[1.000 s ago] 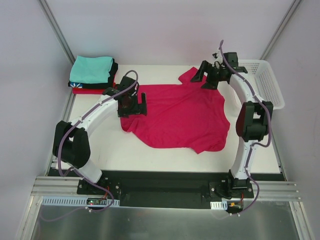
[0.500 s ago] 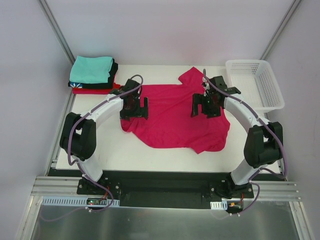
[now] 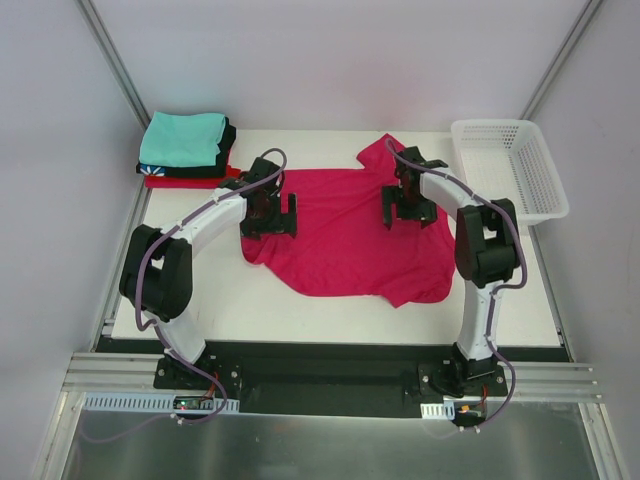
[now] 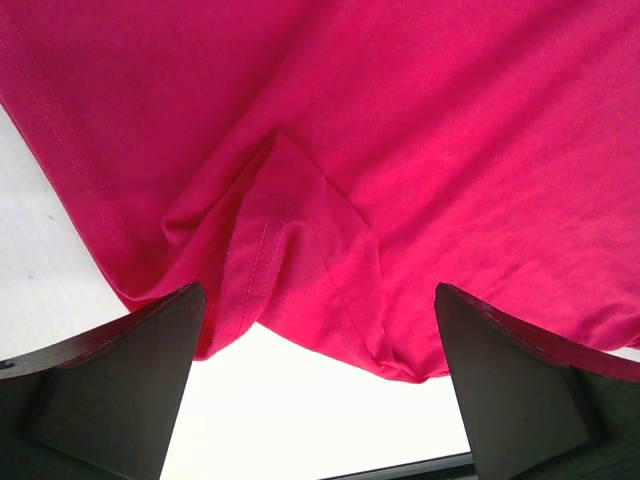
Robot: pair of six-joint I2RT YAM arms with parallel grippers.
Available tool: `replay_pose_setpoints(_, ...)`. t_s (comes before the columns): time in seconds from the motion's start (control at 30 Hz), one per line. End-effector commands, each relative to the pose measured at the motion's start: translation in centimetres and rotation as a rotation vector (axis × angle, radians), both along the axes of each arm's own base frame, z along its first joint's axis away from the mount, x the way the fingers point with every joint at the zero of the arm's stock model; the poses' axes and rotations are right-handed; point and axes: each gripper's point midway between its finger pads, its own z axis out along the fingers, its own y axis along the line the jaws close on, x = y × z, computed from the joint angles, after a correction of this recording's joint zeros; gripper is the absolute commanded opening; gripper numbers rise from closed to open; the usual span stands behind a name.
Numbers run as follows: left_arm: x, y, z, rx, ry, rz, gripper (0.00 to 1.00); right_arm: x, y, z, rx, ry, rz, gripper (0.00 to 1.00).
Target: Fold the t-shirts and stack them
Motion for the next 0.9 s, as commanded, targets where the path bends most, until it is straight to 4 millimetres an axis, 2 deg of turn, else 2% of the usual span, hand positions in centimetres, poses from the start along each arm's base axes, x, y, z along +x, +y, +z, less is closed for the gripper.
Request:
replay_pose_setpoints(0.0, 0.2, -0.2, 2.0, -0.015, -0.055, -0.025, 0.99, 0.5, 0.5, 0.6, -0.023, 0.006, 0.015, 0.96)
replay_pose_setpoints(0.4, 1.0, -1.3, 1.3, -0.04, -0.022, -0.032, 0.99, -0.3, 0.3, -1.0, -0.01, 0.05, 0.015, 0.96)
replay_pose_setpoints(0.77, 1.9, -1.1, -2.4, 0.032, 0.078, -0.001, 0.99, -0.1, 0.8, -0.2, 0.028, 0.034, 0.017, 0.96)
replay_pose_setpoints(0.87, 1.7, -0.9, -3.2, 0.044, 0.098, 0.011, 0.93, -0.1, 0.8, -0.5, 0.03, 0.041, 0.018, 0.96)
